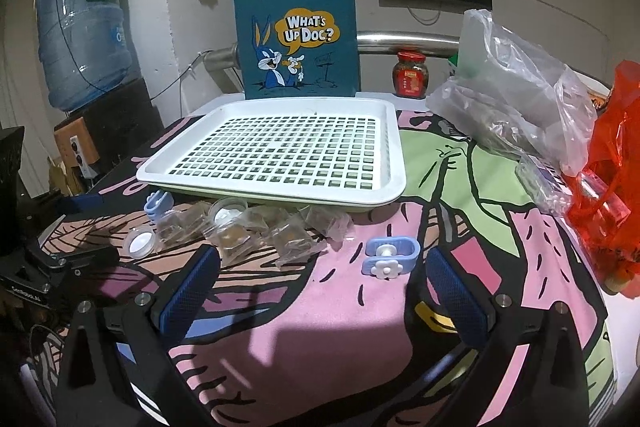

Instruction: Organize objects

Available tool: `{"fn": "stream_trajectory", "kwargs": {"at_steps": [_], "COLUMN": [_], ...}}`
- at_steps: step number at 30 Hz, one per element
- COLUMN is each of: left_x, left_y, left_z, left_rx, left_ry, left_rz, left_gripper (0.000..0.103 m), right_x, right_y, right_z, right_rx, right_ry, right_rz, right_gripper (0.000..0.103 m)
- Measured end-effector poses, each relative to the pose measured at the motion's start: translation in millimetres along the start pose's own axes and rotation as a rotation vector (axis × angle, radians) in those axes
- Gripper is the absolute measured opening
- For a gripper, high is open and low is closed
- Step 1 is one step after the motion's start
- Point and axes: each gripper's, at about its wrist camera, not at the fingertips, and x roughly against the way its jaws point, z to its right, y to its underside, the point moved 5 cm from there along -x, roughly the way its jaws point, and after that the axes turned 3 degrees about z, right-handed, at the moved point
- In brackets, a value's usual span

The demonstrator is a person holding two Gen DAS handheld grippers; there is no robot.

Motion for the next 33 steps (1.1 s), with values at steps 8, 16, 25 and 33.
{"fn": "stream_trajectory", "kwargs": {"at_steps": [8, 16, 25, 33], "left_x": [0.3, 0.4, -1.0, -7.8], "left_y": [0.2, 0.2, 0.8, 2.2], "left_z": [0.1, 0.3, -1.3, -5.0], "left_rx": [0.001, 0.002, 0.007, 0.031], "left_ry": [-0.006, -0.006, 0.0, 0.016], "left_rz": [0.001, 0.0, -0.011, -0.044], "left_gripper": [0.102, 0.102, 0.102, 0.102], "right_x": [0.8, 0.6, -1.0, -7.0], "right_y": [0.1, 0.1, 1.2, 3.5], "right_z": [-0.6, 0.0, 1.3, 3.6], "right_rx": [0.006, 0.002, -0.002, -0.024], "right_ry": [0.005, 0.012, 0.012, 0.007], "right_rz": [0.003, 0.0, -0.009, -0.042], "right_gripper": [0.103, 0.103, 0.103, 0.103]}}
